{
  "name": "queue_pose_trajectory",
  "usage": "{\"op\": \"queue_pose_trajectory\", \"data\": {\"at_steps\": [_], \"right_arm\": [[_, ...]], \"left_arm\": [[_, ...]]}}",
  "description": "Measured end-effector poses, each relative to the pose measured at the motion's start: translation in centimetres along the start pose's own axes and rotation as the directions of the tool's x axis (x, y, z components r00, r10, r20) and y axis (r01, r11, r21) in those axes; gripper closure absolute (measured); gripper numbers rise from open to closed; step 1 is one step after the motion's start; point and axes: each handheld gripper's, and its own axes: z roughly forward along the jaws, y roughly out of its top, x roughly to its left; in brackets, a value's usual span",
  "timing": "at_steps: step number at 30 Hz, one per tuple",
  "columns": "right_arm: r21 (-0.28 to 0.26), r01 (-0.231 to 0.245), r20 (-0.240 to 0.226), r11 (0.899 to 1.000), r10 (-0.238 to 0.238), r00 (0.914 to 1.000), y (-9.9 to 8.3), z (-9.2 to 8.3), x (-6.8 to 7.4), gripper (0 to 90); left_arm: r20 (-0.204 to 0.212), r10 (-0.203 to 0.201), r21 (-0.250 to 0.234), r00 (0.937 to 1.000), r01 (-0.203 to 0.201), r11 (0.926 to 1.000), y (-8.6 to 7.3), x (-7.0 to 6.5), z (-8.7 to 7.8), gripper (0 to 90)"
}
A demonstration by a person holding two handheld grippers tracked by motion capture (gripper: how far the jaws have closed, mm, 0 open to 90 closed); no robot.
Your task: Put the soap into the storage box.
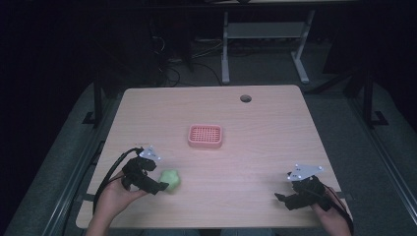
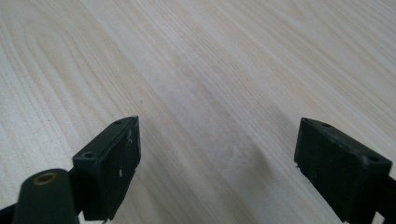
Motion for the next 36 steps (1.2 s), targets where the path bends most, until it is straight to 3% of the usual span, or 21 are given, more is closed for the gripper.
{"op": "queue_pose_trajectory", "data": {"at_steps": [14,24,36], "right_arm": [[0.0,0.006,-0.002,1.0,-0.006,1.0,0.0,-0.1,0.1,14.0],[0.004,0.011,-0.005,1.0,-0.011,0.9999,0.1,0.1,0.1,14.0],[0.008,0.015,-0.01,1.0,-0.015,0.9998,0.1,0.1,0.2,14.0]], "left_arm": [[-0.021,0.016,0.093,0.9996,-0.014,0.9956,2.0,-0.3,1.5,16.7],[-0.018,-0.021,0.151,0.9996,0.024,0.9883,2.8,-0.3,2.8,16.7],[-0.044,-0.019,0.261,0.9989,0.029,0.965,3.9,-0.5,4.4,16.7]]}}
